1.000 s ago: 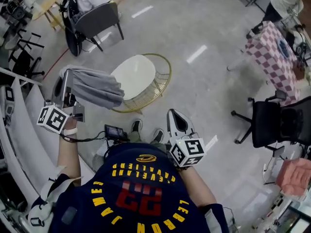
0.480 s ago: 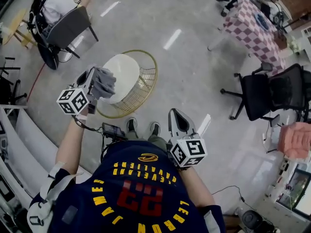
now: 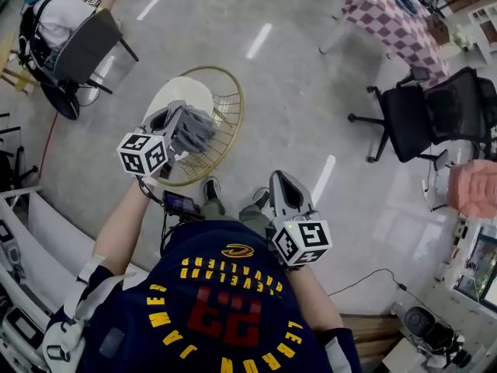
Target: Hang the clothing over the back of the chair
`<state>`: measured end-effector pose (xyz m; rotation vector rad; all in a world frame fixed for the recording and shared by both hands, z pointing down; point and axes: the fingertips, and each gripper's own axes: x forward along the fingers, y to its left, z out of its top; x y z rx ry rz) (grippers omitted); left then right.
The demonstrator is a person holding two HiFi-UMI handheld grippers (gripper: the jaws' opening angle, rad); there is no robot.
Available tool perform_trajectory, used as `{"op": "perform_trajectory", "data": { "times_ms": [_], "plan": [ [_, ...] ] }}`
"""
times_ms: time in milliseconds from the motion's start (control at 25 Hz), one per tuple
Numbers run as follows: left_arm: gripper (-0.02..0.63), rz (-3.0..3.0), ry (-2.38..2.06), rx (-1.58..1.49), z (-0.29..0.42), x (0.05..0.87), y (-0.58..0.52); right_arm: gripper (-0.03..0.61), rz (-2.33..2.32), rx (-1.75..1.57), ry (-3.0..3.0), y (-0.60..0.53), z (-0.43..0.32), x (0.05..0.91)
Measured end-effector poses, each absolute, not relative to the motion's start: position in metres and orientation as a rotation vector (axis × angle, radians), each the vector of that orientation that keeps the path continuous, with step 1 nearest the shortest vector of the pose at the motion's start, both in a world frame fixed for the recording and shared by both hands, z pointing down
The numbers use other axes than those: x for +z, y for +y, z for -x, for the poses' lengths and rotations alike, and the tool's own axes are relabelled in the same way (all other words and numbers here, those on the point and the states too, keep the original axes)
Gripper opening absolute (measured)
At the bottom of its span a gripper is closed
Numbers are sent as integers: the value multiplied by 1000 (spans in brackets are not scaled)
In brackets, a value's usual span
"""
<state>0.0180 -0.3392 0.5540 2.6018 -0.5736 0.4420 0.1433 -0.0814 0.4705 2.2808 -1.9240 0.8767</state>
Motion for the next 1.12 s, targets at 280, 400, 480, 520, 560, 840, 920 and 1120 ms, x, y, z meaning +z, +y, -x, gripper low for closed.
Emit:
{"op": "perform_trajectory", "data": {
  "times_ms": [280,400,480,520,560,840,920,1120],
  "plan": [
    [37,-2762,-378,535,-91,538,-279,8,-2333,833,-1935,-73,-164,458],
    [37,-2829,-307,607,-122,538,-254,8,-2359,838,-1923,-64,-173,457],
    [37,-2853,-257,656,-142,543,-237,8,-2372,845,-1906,-56,-180,459],
    [37,-2860,-226,676,-152,547,-227,8,-2381,854,-1892,-51,-184,461],
    [37,-2865,-194,692,-163,551,-217,8,-2393,865,-1875,-45,-189,464],
    [37,-2872,-52,830,-219,590,-153,8,-2509,957,-1717,-1,-220,479],
    [37,-2855,-22,875,-229,605,-139,8,-2534,980,-1671,10,-225,481],
    [37,-2802,9,981,-245,642,-121,8,-2574,1003,-1609,33,-239,489]
  ]
}}
